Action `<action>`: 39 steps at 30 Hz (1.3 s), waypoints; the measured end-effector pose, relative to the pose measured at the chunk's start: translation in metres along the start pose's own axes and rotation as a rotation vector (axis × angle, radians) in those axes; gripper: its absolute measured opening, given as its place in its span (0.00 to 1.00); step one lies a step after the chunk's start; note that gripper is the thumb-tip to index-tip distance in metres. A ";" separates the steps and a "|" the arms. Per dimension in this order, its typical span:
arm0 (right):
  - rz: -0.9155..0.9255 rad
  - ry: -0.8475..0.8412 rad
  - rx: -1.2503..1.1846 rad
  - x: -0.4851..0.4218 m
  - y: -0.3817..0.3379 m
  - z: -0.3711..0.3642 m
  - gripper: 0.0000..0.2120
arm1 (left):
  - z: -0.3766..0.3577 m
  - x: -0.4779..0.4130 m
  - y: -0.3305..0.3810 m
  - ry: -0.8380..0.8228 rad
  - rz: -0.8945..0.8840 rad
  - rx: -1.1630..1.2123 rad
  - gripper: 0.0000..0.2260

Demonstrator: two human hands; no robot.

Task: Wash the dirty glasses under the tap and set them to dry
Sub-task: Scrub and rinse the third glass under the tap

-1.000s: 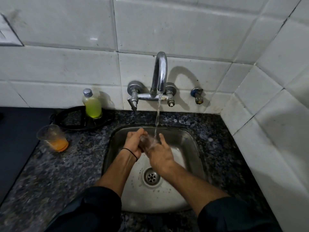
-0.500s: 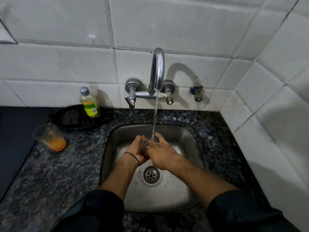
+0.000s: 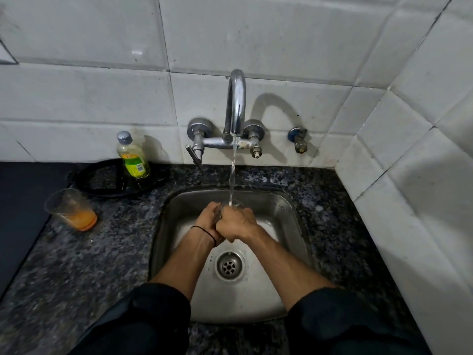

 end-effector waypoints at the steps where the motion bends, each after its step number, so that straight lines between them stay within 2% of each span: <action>1: -0.024 -0.027 -0.034 -0.001 0.000 -0.001 0.11 | 0.000 -0.002 -0.003 -0.016 -0.009 0.025 0.10; 5: 0.034 -0.037 0.013 0.000 0.004 -0.011 0.14 | 0.007 0.007 -0.005 -0.096 0.035 -0.034 0.07; 6: 0.083 -0.026 0.101 0.001 0.006 -0.017 0.15 | 0.009 0.011 -0.004 -0.081 0.074 -0.093 0.07; 9: 0.344 0.064 0.596 0.008 0.002 -0.026 0.19 | 0.010 0.013 0.003 -0.052 0.117 -0.217 0.12; 10: 0.390 0.067 0.661 0.008 0.002 -0.030 0.20 | 0.007 0.014 0.005 -0.055 0.114 -0.240 0.13; 12: 0.363 0.056 0.609 0.009 0.005 -0.032 0.20 | -0.002 0.014 0.004 -0.070 0.089 -0.242 0.12; 16: 0.076 0.140 0.054 0.008 0.007 -0.009 0.15 | -0.006 0.001 0.002 -0.071 -0.038 -0.095 0.12; 18: -0.025 0.158 -0.065 0.007 0.007 -0.005 0.14 | -0.006 0.000 0.005 -0.099 -0.084 -0.051 0.13; 20: -0.032 0.115 -0.118 0.004 0.007 -0.012 0.16 | -0.001 -0.001 0.008 -0.109 -0.081 -0.063 0.11; 22: 0.034 0.090 -0.060 0.003 0.007 -0.020 0.18 | 0.008 -0.002 0.012 -0.095 -0.034 -0.085 0.10; 24: 0.170 0.094 0.181 0.005 0.002 -0.022 0.20 | 0.016 -0.002 0.010 -0.055 0.063 -0.110 0.14; 26: 0.292 0.111 0.399 0.007 -0.004 -0.023 0.22 | 0.019 0.000 0.008 -0.041 0.103 -0.140 0.13; 28: 0.281 0.108 0.432 0.007 -0.005 -0.027 0.25 | 0.018 -0.003 0.008 -0.062 0.066 -0.126 0.12; 29: 0.238 0.100 0.375 0.004 -0.003 -0.031 0.26 | 0.017 -0.003 0.009 -0.068 0.026 -0.130 0.12; 32: 0.093 0.077 -0.070 -0.003 0.002 -0.035 0.24 | 0.018 -0.005 0.012 -0.074 -0.092 -0.117 0.11; 36: -0.054 -0.138 -0.607 -0.013 0.010 -0.046 0.28 | 0.024 -0.006 0.008 -0.121 -0.117 -0.092 0.07; 38: -0.014 -0.160 -0.689 -0.012 0.012 -0.047 0.29 | 0.022 -0.003 0.006 -0.148 -0.107 -0.053 0.06; 39: 0.033 -0.155 -0.595 -0.012 0.013 -0.048 0.28 | 0.022 -0.003 0.007 -0.145 -0.097 -0.040 0.05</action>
Point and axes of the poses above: each hand's wrist, its own x-axis away from the middle knuckle, its own z-axis out of the back of the hand, y = z × x, the point moved 6 cm from there along -x, towards the middle knuckle, and after that the axes turned 7 degrees about -y, right-handed, at the moved point
